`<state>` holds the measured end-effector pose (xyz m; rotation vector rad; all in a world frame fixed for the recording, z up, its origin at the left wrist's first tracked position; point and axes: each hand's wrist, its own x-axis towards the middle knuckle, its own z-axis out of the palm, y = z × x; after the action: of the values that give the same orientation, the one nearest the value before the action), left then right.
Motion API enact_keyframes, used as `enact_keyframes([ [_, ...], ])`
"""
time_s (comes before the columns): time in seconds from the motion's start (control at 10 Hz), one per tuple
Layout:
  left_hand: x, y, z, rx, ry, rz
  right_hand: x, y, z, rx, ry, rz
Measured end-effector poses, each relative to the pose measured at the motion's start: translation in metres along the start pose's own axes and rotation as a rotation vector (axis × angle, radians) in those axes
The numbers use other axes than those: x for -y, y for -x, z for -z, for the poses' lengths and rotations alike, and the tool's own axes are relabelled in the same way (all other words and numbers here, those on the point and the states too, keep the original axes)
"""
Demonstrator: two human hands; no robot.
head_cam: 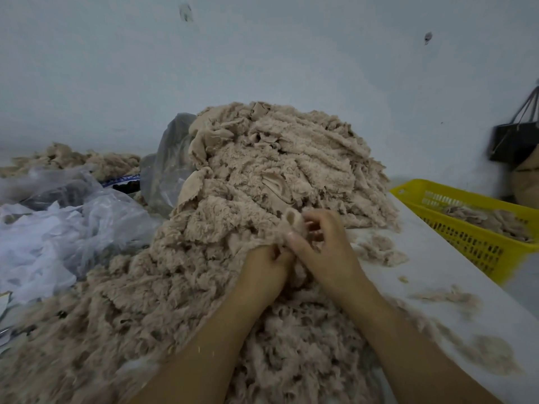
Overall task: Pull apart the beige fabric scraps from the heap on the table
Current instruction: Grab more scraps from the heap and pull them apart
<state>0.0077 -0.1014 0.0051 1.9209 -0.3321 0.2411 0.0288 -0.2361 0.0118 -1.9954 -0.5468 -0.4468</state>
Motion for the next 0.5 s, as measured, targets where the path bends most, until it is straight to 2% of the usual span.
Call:
enact_keyframes([
  [0.1,-0.002,0.000,0.000,-0.001,-0.118,-0.004,0.000,0.002,-0.009,0.071,0.055,0.096],
  [0.2,0.002,0.001,-0.003,0.017,-0.215,-0.025,-0.003,-0.001,-0.006,-0.141,-0.232,-0.125],
  [0.3,0.004,-0.002,0.000,-0.014,-0.214,-0.006,-0.021,-0.010,0.009,-0.415,-0.361,-0.405],
  [0.4,0.003,-0.009,0.008,-0.141,0.301,0.188,-0.036,-0.015,0.025,-0.570,-0.436,-0.580],
  [0.5,0.004,-0.013,0.027,-0.249,1.073,0.281,-0.040,-0.016,0.029,-0.532,-0.447,-0.599],
])
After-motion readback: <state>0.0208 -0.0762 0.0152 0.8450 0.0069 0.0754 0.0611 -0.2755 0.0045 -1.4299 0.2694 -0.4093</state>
